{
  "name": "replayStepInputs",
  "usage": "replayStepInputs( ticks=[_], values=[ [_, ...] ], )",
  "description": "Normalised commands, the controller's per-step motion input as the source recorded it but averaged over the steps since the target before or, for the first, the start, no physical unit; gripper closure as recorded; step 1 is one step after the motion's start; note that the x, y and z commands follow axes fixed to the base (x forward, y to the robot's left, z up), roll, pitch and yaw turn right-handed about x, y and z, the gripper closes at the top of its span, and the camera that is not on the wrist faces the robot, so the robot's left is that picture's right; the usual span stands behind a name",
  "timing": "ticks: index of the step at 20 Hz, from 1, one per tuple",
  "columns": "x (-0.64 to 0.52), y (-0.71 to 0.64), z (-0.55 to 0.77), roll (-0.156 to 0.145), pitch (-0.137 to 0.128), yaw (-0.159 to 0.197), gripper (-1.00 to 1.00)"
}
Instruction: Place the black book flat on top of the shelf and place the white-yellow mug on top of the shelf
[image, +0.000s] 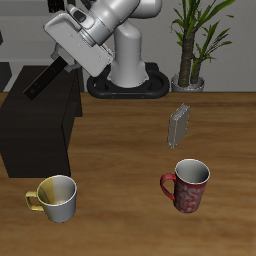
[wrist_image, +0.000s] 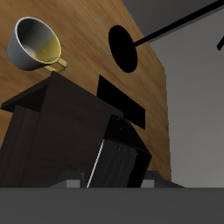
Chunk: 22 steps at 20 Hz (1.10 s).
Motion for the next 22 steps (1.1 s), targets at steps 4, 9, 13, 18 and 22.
replayStepInputs(
  ticks=[4, 9, 13, 18, 22],
  values=[
    [0.18, -0.37, -0.17, -0.087, 0.045, -0.054, 1.0],
    [0.17, -0.17, -0.18, -0.048, 0.042, -0.03, 1.0],
    [0.21, -0.03, -0.21, -0.017, 0.037, -0.005, 1.0],
    [0.2, -0.11, -0.29, -0.015, 0.074, -0.021, 1.0],
    [0.12, -0.06, -0.25, 0.019, 0.06, -0.018, 1.0]
  ],
)
